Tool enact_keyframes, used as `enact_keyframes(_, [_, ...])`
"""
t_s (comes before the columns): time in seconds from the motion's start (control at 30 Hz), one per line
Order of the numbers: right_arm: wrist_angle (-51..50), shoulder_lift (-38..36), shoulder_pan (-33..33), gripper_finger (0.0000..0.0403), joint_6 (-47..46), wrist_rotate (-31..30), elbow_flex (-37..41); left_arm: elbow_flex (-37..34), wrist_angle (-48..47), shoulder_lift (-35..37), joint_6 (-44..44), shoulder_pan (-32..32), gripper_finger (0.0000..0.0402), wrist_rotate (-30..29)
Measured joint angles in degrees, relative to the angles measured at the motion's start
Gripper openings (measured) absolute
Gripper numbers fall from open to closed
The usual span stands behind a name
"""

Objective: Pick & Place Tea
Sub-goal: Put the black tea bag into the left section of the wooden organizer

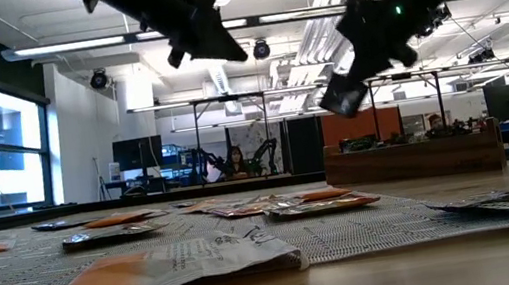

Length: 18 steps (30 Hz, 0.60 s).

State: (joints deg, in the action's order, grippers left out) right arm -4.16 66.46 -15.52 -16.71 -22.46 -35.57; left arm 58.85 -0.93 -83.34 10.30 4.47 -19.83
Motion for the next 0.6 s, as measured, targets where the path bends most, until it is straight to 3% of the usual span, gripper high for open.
enact_keyframes(0.2, [13.52, 2.26, -5.74, 0.0001, -1.45, 4.94, 6.41, 1.27, -2.16, 1.23, -0.22, 0.00, 0.0017, -2.36])
enact_keyframes(0.6, [20.85, 9.29, -11.93, 0.0002, -2.57, 8.06, 9.52, 1.64, -3.47, 2.72, -0.95, 0.00, 0.0017, -4.72])
